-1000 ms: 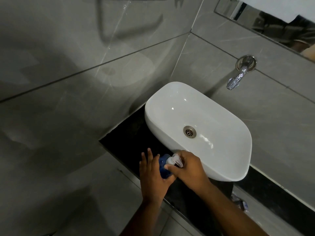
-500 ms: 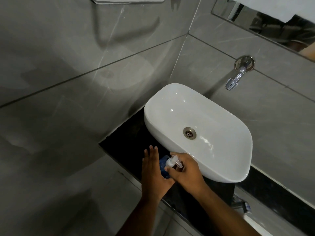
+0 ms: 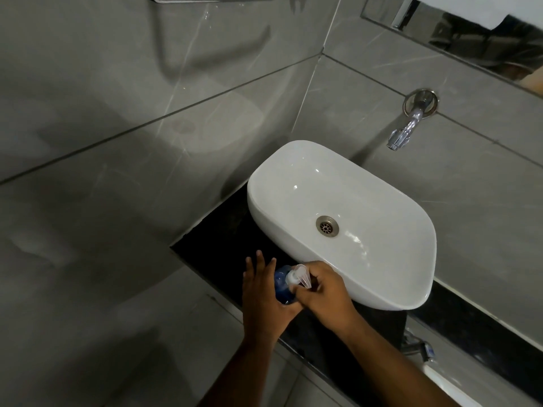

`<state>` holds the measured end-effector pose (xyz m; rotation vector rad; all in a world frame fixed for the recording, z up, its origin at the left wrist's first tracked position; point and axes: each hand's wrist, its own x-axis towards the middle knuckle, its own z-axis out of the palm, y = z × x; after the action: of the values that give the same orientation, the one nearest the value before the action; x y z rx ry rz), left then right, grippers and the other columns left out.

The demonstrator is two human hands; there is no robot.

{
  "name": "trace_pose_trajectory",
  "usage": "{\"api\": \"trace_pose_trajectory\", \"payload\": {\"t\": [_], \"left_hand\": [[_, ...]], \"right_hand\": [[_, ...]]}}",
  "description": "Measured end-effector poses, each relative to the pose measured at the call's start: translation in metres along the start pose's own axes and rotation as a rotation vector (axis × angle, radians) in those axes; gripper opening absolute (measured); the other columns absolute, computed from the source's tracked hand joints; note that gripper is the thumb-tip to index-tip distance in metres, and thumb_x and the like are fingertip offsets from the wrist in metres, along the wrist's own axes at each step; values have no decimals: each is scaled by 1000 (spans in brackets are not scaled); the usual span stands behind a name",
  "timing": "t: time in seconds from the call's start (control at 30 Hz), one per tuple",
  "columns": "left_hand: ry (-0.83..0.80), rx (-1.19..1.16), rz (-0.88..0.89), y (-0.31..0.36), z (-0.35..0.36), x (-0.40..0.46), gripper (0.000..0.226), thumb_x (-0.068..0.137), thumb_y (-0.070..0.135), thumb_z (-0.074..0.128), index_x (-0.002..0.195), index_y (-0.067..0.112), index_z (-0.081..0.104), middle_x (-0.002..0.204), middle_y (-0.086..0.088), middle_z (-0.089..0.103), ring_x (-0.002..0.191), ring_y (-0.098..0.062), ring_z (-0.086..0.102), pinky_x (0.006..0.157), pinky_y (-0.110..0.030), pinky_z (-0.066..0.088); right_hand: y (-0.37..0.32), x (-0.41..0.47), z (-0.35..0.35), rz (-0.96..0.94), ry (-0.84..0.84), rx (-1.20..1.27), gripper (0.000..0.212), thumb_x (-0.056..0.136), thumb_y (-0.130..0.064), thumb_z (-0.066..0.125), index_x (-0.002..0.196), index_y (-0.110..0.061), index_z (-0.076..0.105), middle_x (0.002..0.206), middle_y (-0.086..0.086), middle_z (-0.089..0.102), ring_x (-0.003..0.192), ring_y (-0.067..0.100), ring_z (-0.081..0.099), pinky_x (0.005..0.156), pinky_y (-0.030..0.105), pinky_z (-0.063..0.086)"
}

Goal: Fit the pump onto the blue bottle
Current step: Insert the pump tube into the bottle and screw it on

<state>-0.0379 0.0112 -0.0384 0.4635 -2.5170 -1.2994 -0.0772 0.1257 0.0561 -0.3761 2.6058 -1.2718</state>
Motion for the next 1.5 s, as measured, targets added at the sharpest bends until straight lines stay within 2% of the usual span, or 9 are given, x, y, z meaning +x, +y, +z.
{"api": "trace_pose_trajectory", "payload": {"t": [0.1,0.23,0.4,0.53,0.7,0.8,1.07,1.3,1.5], "left_hand": [[11,18,-1,-1,2,-1,98,56,47,83,140,17,41,160,-10,18,148,-27,6,118,-50,13],[6,32,-14,-2,5,1,85,56,46,81,131,19,50,159,-12,21,147,-28,6,118,-52,17],[-45,147,-35,-3,8,3,82,57,62,63,132,31,49,161,-9,16,148,-27,2,117,-45,11],[-8,145,-29,-4,11,2,81,57,61,60,129,25,48,159,-11,21,148,-30,7,116,-47,12],[-35,164,-63,-3,14,1,83,59,64,52,135,29,47,161,-7,17,148,-26,1,117,-43,10],[-63,185,-69,-2,15,2,84,61,64,48,137,30,44,160,-6,21,148,-26,3,118,-41,8],[62,184,-50,-3,14,-2,94,57,55,66,140,17,42,157,-10,28,147,-25,-4,116,-47,7],[-27,284,-28,-2,13,-1,81,62,54,69,135,24,48,159,-8,24,146,-27,-11,117,-45,1],[-32,267,-20,1,9,-2,85,63,58,64,138,22,46,158,-9,26,147,-29,-2,116,-44,2]], "right_hand": [[-3,1,1,38,25,10,22,73,-16,83,87,-14,66,90,6,68,84,16,66,73,27,57],[-1,1,-1,-11,-9,29,26,73,-18,83,93,-26,69,96,-2,67,88,7,66,74,15,55],[2,7,0,-21,7,-70,17,77,-21,80,85,-16,66,85,0,66,79,9,64,66,14,51],[4,8,3,-27,33,-128,22,77,-27,80,80,-15,62,80,-3,63,73,6,60,60,10,47],[4,5,-4,-92,-44,-51,25,79,-17,79,102,-22,71,100,-2,66,95,6,63,78,4,45],[3,9,-7,-114,-90,-101,17,80,-15,78,96,-14,74,99,5,67,93,9,63,77,6,44],[-1,12,-6,-136,-79,-132,16,77,-15,80,89,-9,72,93,7,67,85,14,63,71,14,48],[3,11,-3,-98,-40,-121,17,77,-20,80,83,-10,68,88,5,66,80,10,61,66,6,44],[4,9,-2,-75,-56,-139,12,80,-24,76,87,-20,67,90,-2,65,83,7,61,71,13,47]]}}
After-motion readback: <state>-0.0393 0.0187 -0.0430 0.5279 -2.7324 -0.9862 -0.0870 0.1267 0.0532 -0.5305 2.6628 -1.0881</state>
